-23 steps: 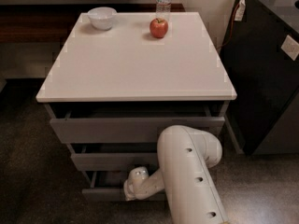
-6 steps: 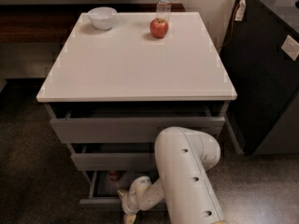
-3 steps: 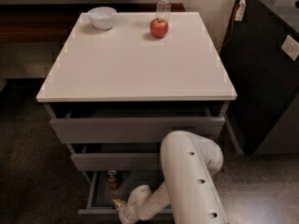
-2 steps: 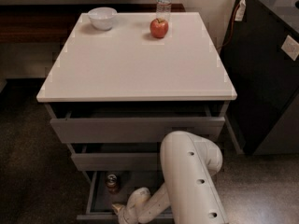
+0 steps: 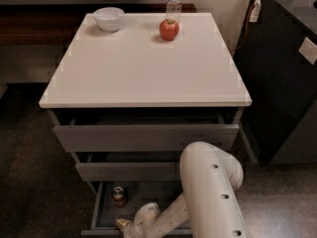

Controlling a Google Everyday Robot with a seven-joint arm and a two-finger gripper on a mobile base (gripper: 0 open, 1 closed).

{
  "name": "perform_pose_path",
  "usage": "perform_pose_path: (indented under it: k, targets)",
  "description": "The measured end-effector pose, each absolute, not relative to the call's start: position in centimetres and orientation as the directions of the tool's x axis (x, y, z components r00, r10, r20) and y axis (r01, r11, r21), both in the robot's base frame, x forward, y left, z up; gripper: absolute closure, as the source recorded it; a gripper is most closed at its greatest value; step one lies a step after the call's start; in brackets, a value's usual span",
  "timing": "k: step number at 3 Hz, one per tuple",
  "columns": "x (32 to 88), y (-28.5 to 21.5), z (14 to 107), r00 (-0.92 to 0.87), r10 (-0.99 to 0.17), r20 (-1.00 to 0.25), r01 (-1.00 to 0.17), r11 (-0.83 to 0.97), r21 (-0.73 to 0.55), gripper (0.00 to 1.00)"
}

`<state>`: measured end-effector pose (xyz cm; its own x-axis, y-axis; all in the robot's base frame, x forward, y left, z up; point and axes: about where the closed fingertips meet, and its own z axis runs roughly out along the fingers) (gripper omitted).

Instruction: Pick coke can from bottom drawer and place on counter

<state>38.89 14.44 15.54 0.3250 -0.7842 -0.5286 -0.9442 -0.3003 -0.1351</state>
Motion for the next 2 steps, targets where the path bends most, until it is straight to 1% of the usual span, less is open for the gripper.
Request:
perform_pose_path:
  k: [2]
  targets:
    - [40.7, 14.4, 18.2, 0.341, -0.781, -0.523, -0.940, -0.274, -0.204, 0.00]
